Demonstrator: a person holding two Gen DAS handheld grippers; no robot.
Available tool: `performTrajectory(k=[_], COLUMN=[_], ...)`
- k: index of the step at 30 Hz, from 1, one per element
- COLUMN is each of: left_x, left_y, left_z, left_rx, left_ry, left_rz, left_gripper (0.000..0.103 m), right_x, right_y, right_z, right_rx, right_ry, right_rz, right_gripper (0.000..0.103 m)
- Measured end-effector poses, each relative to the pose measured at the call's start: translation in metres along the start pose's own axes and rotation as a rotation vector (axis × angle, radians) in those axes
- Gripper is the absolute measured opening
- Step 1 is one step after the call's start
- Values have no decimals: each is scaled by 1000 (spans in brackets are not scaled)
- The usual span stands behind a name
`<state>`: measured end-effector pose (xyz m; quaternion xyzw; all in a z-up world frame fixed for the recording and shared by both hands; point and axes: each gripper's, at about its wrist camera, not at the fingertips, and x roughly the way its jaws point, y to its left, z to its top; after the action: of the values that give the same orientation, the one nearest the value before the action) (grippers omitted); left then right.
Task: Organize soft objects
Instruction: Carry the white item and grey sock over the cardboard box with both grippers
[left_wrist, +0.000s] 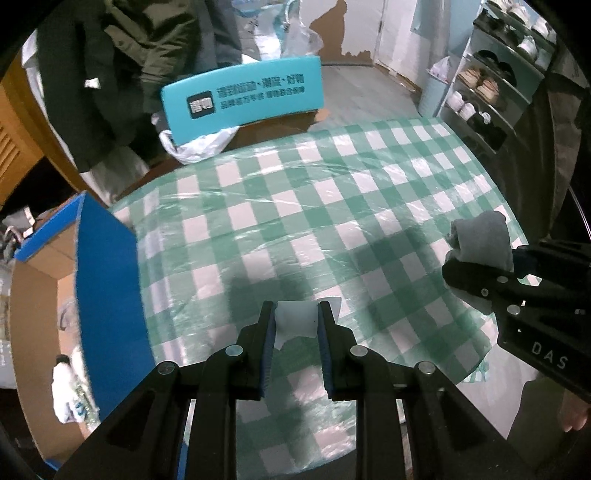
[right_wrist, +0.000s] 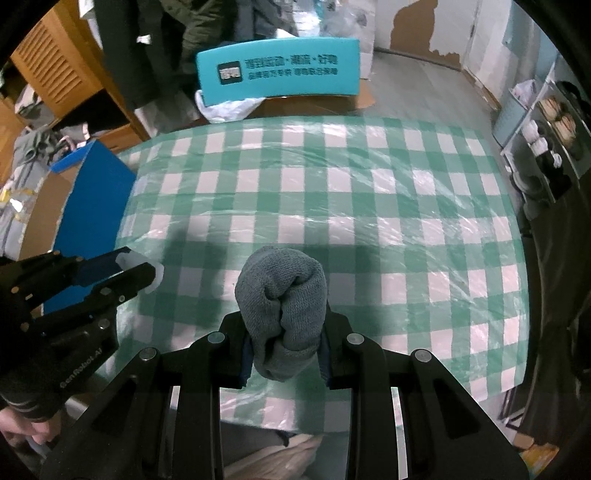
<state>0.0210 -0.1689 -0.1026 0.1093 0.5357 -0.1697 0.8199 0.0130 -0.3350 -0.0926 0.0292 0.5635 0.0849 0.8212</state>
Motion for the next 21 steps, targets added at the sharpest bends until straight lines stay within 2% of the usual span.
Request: performTrajectory(k=[21], left_x=[-56], left_y=[59], left_z=[-19], left_rx=[-90], left_ry=[-75], left_rz=[49], left_gripper=[22], right_x=[-23], right_y=[79], right_z=[11], right_rx=[-136], right_ry=[-50], right_rz=[58], right_gripper=[26])
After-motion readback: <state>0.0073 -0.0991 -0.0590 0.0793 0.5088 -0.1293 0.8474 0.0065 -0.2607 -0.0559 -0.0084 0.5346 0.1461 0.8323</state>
